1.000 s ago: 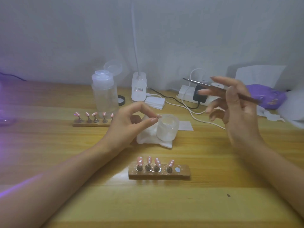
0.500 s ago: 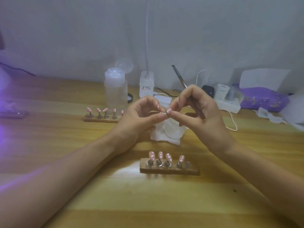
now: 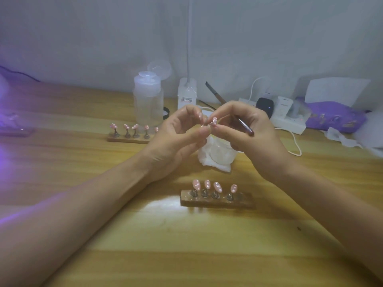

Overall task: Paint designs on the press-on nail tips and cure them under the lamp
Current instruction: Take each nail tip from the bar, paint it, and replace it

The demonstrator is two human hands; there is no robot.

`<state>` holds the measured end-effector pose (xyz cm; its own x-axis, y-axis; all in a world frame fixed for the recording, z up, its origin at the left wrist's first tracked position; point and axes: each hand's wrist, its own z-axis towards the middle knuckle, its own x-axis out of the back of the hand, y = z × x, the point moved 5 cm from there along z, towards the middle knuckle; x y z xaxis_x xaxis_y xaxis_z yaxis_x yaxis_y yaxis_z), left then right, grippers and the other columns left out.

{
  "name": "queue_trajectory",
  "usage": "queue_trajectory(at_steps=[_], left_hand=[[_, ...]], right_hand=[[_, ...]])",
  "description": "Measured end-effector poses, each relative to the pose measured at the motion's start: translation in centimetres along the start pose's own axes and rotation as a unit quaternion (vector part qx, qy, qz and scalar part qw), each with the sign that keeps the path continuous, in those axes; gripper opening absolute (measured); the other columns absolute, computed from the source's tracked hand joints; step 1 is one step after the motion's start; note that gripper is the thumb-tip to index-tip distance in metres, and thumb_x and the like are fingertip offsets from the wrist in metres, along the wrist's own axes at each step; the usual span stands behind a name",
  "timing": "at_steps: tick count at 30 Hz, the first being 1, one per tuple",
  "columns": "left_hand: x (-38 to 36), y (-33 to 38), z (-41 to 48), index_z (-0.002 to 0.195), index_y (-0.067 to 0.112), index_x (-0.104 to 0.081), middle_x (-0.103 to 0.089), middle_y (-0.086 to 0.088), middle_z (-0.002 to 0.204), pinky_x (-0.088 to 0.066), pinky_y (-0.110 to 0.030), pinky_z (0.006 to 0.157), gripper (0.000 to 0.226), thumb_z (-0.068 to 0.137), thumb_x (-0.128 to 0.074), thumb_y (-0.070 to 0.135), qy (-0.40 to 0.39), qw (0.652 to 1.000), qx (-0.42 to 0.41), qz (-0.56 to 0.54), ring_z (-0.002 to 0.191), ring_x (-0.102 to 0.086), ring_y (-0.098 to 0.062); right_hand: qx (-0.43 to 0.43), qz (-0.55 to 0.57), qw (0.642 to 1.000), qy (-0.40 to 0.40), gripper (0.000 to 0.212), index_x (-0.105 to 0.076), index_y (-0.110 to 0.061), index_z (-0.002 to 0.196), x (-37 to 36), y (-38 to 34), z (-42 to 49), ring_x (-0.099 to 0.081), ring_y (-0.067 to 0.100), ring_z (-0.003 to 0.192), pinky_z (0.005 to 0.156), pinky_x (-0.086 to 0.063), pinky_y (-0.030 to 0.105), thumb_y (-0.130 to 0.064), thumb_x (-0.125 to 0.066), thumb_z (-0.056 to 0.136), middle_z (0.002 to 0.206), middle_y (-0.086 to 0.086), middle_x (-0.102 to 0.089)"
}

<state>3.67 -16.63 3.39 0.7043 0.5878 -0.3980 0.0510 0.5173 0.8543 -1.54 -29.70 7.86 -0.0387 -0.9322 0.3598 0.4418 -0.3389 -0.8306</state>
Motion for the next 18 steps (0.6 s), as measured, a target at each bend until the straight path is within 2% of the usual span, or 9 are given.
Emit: queue_trajectory(at_steps=[2, 3, 5, 8, 10, 12, 15, 18], left_hand=[[0.01, -0.13, -0.01, 0.088, 0.020, -0.054, -0.062, 0.007, 0.092, -0.052, -0.017, 0.074, 0.019, 0.086, -0.064, 0.004, -0.007, 1.000, 0.008, 0.004, 0.090, -0.062, -0.006], [0.01, -0.24, 0.00, 0.089, 0.021, -0.056, -0.063, 0.005, 0.095, -0.053, -0.018, 0.075, 0.020, 0.086, -0.069, 0.006, -0.009, 1.000, 0.011, 0.006, 0.092, -0.062, -0.006], [-0.05, -0.44, -0.01, 0.090, 0.022, -0.058, -0.064, 0.004, 0.097, -0.053, -0.019, 0.076, 0.025, 0.080, -0.080, 0.016, -0.013, 1.000, 0.019, 0.000, 0.095, -0.063, -0.008], [-0.02, -0.43, 0.02, 0.090, 0.021, -0.058, -0.069, 0.005, 0.096, -0.054, -0.018, 0.073, 0.026, 0.074, -0.077, 0.028, 0.000, 0.999, 0.029, -0.017, 0.093, -0.068, -0.008], [0.20, -0.43, 0.00, 0.091, 0.019, -0.056, -0.072, 0.006, 0.092, -0.054, -0.019, 0.074, 0.019, 0.082, -0.073, 0.022, 0.011, 0.999, 0.030, -0.011, 0.088, -0.069, -0.008], [0.25, -0.42, -0.08, 0.091, 0.018, -0.055, -0.072, 0.005, 0.088, -0.054, -0.019, 0.074, 0.013, 0.085, -0.066, 0.016, 0.009, 0.999, 0.033, -0.006, 0.084, -0.069, -0.007], [0.11, -0.33, -0.18, 0.091, 0.017, -0.054, -0.071, 0.007, 0.087, -0.055, -0.020, 0.076, 0.016, 0.083, -0.066, 0.012, -0.001, 0.999, 0.033, -0.012, 0.084, -0.069, -0.007], [-0.09, -0.23, -0.18, 0.090, 0.018, -0.053, -0.070, 0.009, 0.088, -0.054, -0.019, 0.077, 0.025, 0.079, -0.075, 0.014, -0.007, 0.999, 0.032, -0.009, 0.088, -0.068, -0.007]], right_hand=[[0.006, 0.010, 1.000, -0.004, 0.008, -0.067, -0.019, 0.086, -0.07, -0.19, -0.01, -0.046, 0.022, 0.069, 0.055, -0.037, 0.016, -0.025, -0.071, 0.084, 0.077, 0.001, -0.065], [0.013, 0.007, 1.000, -0.003, 0.010, -0.067, -0.018, 0.085, -0.05, -0.31, -0.01, -0.047, 0.028, 0.069, 0.055, -0.039, 0.021, -0.027, -0.071, 0.083, 0.079, 0.000, -0.066], [0.030, -0.011, 0.999, 0.000, 0.011, -0.067, -0.019, 0.085, 0.06, -0.60, -0.01, -0.048, 0.037, 0.073, 0.059, -0.042, 0.039, -0.028, -0.071, 0.082, 0.081, 0.011, -0.066], [0.038, -0.022, 0.999, 0.006, 0.009, -0.067, -0.020, 0.084, 0.42, -0.76, 0.05, -0.050, 0.042, 0.075, 0.061, -0.041, 0.047, -0.026, -0.073, 0.084, 0.082, 0.026, -0.060], [0.039, -0.022, 0.999, 0.006, 0.009, -0.066, -0.019, 0.084, 0.59, -0.79, 0.03, -0.049, 0.041, 0.073, 0.060, -0.039, 0.043, -0.026, -0.073, 0.084, 0.080, 0.026, -0.059], [0.044, -0.029, 0.999, 0.003, 0.008, -0.067, -0.019, 0.084, 0.59, -0.81, -0.08, -0.048, 0.035, 0.071, 0.061, -0.039, 0.036, -0.024, -0.073, 0.085, 0.076, 0.019, -0.059], [0.048, -0.039, 0.998, 0.000, 0.006, -0.067, -0.019, 0.085, 0.47, -0.85, -0.26, -0.049, 0.031, 0.069, 0.062, -0.041, 0.037, -0.024, -0.072, 0.085, 0.075, 0.015, -0.059], [0.043, -0.022, 0.999, 0.002, 0.006, -0.067, -0.020, 0.085, 0.38, -0.92, -0.39, -0.049, 0.017, 0.065, 0.062, -0.042, 0.023, -0.023, -0.072, 0.084, 0.070, -0.002, -0.060]])
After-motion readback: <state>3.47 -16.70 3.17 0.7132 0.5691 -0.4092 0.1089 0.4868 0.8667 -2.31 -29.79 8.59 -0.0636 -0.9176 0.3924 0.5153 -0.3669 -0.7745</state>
